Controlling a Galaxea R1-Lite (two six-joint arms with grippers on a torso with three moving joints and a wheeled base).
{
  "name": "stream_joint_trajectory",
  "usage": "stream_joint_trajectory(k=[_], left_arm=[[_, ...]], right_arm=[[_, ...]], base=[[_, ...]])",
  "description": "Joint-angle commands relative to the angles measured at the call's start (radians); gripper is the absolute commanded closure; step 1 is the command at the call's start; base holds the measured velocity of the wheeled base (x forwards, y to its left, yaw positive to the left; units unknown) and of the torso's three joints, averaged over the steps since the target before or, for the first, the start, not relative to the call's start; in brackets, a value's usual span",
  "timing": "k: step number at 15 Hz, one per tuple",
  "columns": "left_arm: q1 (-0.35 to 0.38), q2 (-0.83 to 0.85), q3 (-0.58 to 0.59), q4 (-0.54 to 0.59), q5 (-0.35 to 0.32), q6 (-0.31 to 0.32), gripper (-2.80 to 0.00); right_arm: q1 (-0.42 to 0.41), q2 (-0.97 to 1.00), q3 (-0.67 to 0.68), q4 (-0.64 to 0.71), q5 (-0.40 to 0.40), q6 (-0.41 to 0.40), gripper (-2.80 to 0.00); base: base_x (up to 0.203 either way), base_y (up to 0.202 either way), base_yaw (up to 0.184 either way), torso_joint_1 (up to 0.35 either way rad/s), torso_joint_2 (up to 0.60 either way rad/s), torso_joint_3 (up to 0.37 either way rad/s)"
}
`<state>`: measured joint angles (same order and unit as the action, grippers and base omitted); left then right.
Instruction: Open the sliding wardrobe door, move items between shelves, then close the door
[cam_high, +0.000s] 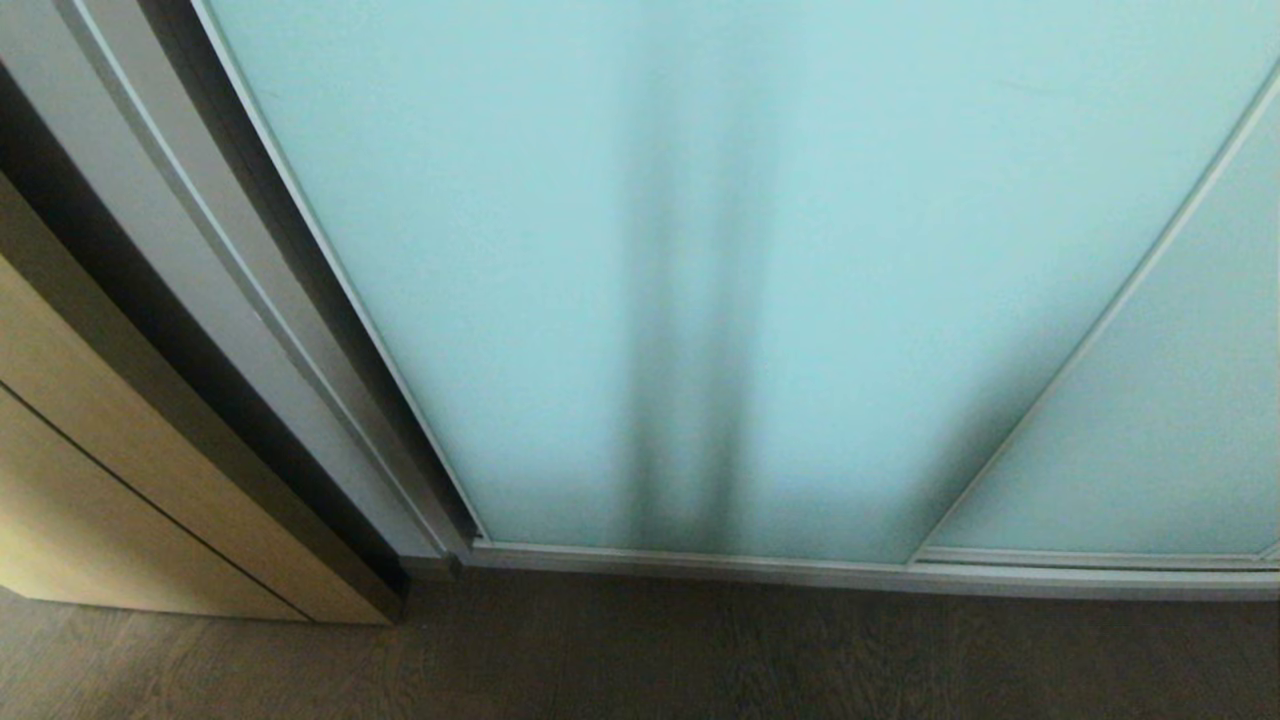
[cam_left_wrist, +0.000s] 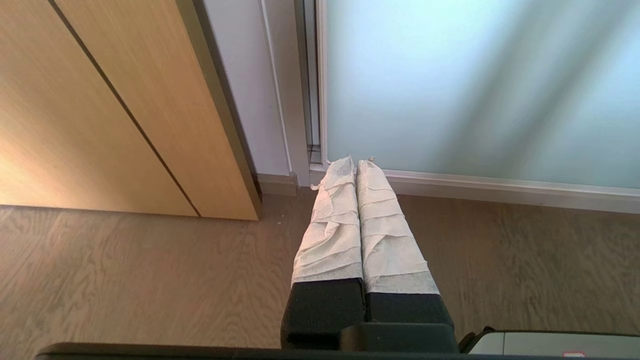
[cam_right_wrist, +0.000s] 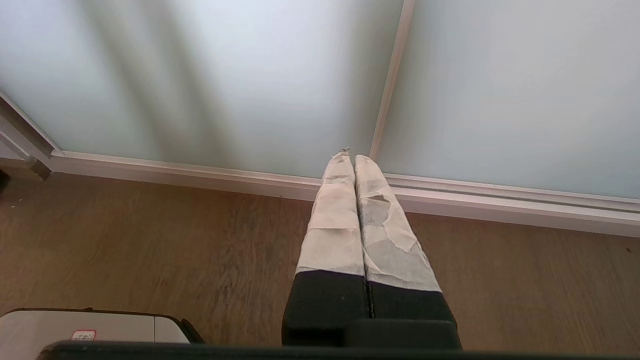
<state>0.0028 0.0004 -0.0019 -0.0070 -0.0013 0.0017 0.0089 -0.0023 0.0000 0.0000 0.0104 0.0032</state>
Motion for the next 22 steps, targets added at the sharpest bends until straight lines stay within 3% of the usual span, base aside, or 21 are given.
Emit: stream_joint_trajectory(k=[1,22], left_arm=[[0.0,0.001,0.0,-0.002,0.0,0.0,0.0],[0.0,0.001,0.001,-0.002,0.0,0.0,0.0]], right_arm=[[0.0,-0.001,0.0,0.0,0.0,0.0,0.0],[0.0,-0.001,0.0,0.0,0.0,0.0,0.0]], base=[[0.0,0.0,0.0,0.0,0.0,0.0],[0.0,0.0,0.0,0.0,0.0,0.0]])
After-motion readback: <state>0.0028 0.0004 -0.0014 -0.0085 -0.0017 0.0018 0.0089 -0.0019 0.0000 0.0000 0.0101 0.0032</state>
